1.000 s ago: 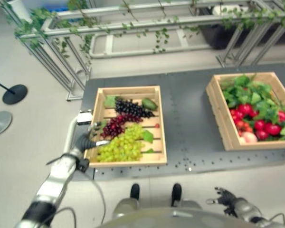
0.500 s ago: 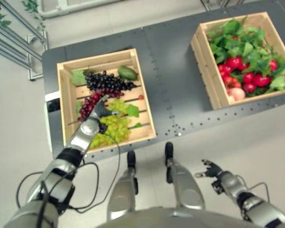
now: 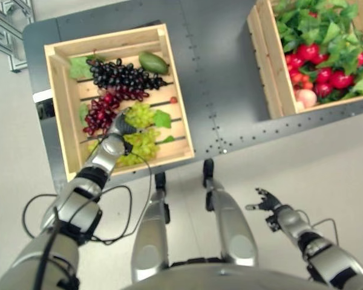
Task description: Pick up the fruits from the basket on one side to the basket on the other side
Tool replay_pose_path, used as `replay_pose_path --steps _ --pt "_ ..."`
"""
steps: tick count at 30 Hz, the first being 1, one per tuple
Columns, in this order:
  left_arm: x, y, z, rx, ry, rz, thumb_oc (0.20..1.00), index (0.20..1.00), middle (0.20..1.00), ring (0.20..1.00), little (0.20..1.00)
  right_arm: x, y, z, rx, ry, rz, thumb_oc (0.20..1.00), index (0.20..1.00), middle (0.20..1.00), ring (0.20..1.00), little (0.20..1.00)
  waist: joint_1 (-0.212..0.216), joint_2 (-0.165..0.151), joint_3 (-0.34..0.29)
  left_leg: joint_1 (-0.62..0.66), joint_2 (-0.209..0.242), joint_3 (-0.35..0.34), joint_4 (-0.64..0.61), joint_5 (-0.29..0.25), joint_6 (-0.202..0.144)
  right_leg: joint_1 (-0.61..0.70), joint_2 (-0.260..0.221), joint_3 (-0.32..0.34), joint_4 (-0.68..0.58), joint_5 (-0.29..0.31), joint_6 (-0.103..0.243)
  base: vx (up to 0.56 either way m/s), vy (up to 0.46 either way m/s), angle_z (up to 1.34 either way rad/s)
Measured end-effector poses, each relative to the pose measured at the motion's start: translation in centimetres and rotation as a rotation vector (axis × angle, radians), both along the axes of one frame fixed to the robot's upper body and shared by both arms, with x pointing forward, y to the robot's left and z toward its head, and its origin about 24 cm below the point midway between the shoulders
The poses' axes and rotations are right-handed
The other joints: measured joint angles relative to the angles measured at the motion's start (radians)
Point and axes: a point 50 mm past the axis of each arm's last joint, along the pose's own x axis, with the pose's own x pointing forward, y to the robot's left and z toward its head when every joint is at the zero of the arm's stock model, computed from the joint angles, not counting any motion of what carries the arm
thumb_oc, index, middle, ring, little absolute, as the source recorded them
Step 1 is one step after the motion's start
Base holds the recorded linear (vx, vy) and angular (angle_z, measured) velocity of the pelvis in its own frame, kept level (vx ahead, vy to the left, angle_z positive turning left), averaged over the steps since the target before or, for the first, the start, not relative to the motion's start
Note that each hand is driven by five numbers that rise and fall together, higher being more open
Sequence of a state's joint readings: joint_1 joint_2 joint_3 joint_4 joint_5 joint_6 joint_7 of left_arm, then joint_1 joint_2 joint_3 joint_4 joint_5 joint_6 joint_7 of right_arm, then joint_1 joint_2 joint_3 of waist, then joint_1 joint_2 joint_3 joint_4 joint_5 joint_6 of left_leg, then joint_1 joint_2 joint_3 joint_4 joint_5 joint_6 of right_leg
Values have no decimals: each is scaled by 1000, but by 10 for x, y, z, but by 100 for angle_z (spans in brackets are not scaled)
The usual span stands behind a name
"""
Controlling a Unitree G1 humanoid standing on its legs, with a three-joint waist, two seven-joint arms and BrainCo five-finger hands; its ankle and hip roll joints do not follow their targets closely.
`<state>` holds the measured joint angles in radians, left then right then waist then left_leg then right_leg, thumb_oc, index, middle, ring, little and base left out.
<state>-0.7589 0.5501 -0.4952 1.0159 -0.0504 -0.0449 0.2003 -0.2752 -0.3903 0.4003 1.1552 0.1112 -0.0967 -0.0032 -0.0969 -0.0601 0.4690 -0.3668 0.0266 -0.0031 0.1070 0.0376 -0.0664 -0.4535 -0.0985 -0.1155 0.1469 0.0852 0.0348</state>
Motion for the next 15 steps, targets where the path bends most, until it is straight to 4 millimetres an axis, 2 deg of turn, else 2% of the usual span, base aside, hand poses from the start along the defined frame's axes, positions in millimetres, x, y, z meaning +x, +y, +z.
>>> replay_pose_path --steps 15 --pt "3 5 8 116 -5 -17 1000 1000 1000 1000 1000 3 2 3 19 -27 0 1000 1000 1000 1000 1000 1 -12 5 -40 0 0 33 -3 -3 -33 5 13 8 10 -2 -3 1 -1"
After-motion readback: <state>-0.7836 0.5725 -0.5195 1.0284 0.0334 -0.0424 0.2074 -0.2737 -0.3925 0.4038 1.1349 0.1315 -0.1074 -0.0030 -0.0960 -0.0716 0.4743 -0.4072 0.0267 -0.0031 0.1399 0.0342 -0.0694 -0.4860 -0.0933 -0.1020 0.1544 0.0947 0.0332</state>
